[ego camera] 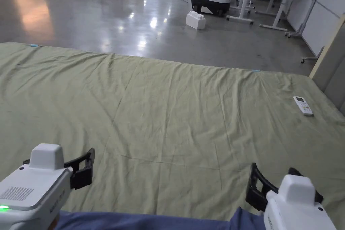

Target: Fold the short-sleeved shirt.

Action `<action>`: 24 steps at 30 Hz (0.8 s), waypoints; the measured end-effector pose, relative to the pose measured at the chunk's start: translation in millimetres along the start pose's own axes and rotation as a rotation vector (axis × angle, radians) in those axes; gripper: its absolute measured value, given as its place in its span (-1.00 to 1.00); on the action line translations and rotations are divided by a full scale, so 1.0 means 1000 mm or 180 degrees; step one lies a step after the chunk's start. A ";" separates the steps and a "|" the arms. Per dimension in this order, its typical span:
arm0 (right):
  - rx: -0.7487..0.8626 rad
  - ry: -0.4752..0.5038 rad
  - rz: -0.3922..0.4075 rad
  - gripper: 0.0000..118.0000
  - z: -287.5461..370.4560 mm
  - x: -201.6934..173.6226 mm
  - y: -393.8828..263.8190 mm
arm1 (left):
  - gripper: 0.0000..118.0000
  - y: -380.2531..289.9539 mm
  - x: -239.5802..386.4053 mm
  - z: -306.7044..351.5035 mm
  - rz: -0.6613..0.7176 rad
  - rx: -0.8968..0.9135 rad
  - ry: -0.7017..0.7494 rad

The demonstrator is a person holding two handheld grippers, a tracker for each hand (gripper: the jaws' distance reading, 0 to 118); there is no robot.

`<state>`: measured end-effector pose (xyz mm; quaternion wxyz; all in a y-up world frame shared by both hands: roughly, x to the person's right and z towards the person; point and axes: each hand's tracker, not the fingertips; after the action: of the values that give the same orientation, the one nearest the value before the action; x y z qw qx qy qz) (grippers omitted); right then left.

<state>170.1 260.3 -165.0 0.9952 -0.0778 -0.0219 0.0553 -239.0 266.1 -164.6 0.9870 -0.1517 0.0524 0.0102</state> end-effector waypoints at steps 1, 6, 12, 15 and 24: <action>0.0125 0.0018 0.0067 0.05 0.000 -0.005 0.006 | 0.08 0.004 0.005 0.002 0.0011 0.0094 0.0029; 0.0329 0.0005 0.0073 -0.63 -0.003 -0.024 0.022 | -0.58 0.014 0.026 0.014 -0.0204 0.0435 0.0202; 0.0394 -0.0040 -0.0047 -0.99 -0.003 -0.030 0.029 | -0.97 0.020 0.025 0.025 -0.0174 0.0537 0.0256; 0.0367 -0.0020 -0.0029 -0.99 -0.003 -0.034 0.029 | -0.98 0.022 0.018 0.032 -0.0172 0.0534 0.0300; 0.0267 0.0084 0.0097 -0.99 -0.005 -0.040 0.026 | -0.98 0.007 -0.067 0.033 0.0146 -0.0258 0.0035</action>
<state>127.4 280.9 -175.9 0.9968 -0.0370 -0.0053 0.0703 -302.9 282.9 -128.2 0.9792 -0.1904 0.0608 0.0342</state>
